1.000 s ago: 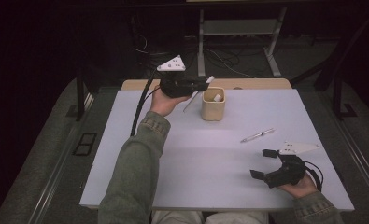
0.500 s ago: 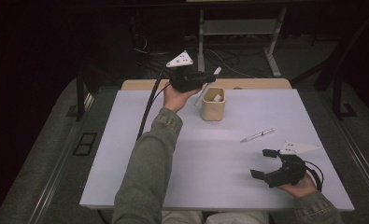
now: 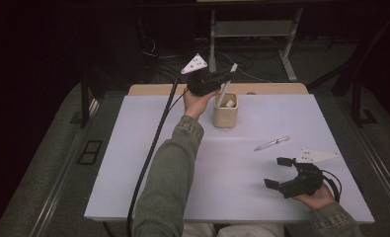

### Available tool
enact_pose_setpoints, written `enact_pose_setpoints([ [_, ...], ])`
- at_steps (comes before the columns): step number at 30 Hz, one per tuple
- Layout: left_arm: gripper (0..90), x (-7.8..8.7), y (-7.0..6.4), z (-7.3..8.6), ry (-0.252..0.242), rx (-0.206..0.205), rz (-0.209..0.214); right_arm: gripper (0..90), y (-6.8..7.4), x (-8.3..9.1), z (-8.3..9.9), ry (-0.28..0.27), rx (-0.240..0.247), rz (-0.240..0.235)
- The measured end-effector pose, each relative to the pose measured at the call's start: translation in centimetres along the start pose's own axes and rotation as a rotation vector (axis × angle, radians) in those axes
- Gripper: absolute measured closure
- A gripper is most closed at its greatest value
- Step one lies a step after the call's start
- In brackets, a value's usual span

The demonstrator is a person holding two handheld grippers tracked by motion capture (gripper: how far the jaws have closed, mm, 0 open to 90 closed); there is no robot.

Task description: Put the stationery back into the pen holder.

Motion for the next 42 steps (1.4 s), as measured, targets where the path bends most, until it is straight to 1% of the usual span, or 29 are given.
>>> enact_pose_setpoints([
  [1, 78.2, -0.1, 0.2, 0.1, -0.008, 0.006, 0.003, 0.1, 0.0, 0.0, 0.0, 0.001, 0.001, 0.000],
  [2, 78.2, -0.1, 0.3, 0.3, -0.015, 0.009, -0.003, 0.1, 0.0, 0.0, 0.0, -0.002, -0.004, -0.001],
  [5, 78.1, -0.3, 0.8, 0.9, -0.019, 0.000, -0.018, 0.1, -0.1, 0.0, 0.0, -0.001, 0.005, 0.000],
  [7, 78.2, -0.4, 1.2, 1.3, -0.026, 0.001, -0.027, 0.1, -0.1, 0.0, 0.0, 0.001, 0.003, -0.005],
  [10, 78.2, -0.7, 1.6, 2.0, -0.031, -0.013, -0.042, 0.1, -0.1, -0.1, 0.0, 0.005, 0.007, -0.006],
  [13, 78.1, -0.9, 2.2, 2.6, -0.040, 0.008, -0.053, 0.1, -0.1, -0.2, 0.1, 0.008, 0.006, -0.010],
  [17, 78.2, -1.0, 2.5, 3.2, -0.043, 0.020, -0.062, 0.1, -0.2, -0.2, 0.1, 0.016, 0.008, -0.011],
  [18, 78.2, -0.9, 2.6, 3.3, -0.035, 0.009, -0.065, 0.1, -0.2, -0.2, 0.1, 0.016, 0.009, -0.011],
  [19, 78.2, -0.9, 2.6, 3.5, -0.035, 0.015, -0.064, 0.1, -0.2, -0.2, 0.1, 0.016, 0.008, -0.012],
  [21, 78.2, -1.0, 2.7, 3.8, -0.027, 0.012, -0.065, 0.1, -0.2, -0.2, 0.1, 0.019, 0.012, -0.013],
  [24, 78.1, -0.9, 2.6, 4.2, -0.019, 0.016, -0.067, 0.1, -0.3, -0.2, 0.1, 0.018, 0.013, -0.013],
  [25, 78.1, -0.9, 2.6, 4.3, -0.016, 0.024, -0.068, 0.1, -0.3, -0.2, 0.1, 0.018, 0.013, -0.012],
  [29, 78.1, -0.8, 2.6, 4.9, 0.006, 0.023, -0.073, 0.1, -0.2, -0.1, 0.1, 0.017, 0.011, -0.014],
  [30, 78.1, -0.7, 2.6, 5.1, 0.003, 0.030, -0.074, 0.1, -0.2, -0.1, 0.1, 0.017, 0.011, -0.013],
  [32, 78.0, -0.6, 2.6, 5.5, 0.013, 0.029, -0.078, 0.1, -0.2, -0.2, 0.1, 0.017, 0.012, -0.013],
  [40, 77.9, -0.3, 2.6, 6.7, 0.063, 0.049, -0.083, 0.1, -0.3, -0.2, 0.1, 0.013, 0.012, -0.005],
  [41, 77.9, -0.3, 2.6, 6.8, 0.073, 0.042, -0.083, 0.1, -0.3, -0.2, 0.1, 0.014, 0.012, -0.005],
  [42, 77.9, -0.3, 2.5, 6.8, 0.073, 0.043, -0.084, 0.1, -0.3, -0.2, 0.1, 0.017, 0.016, -0.008],
])
Point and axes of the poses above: each handheld gripper's, and its own axes: x roughly backward along the jaws, z roughly out of its underside, y roughly to its left, the point moved 4 cm from there along -x, roughly forward along the jaws, and after that the axes turned 9 degrees about -y, right-handed, at the moved point
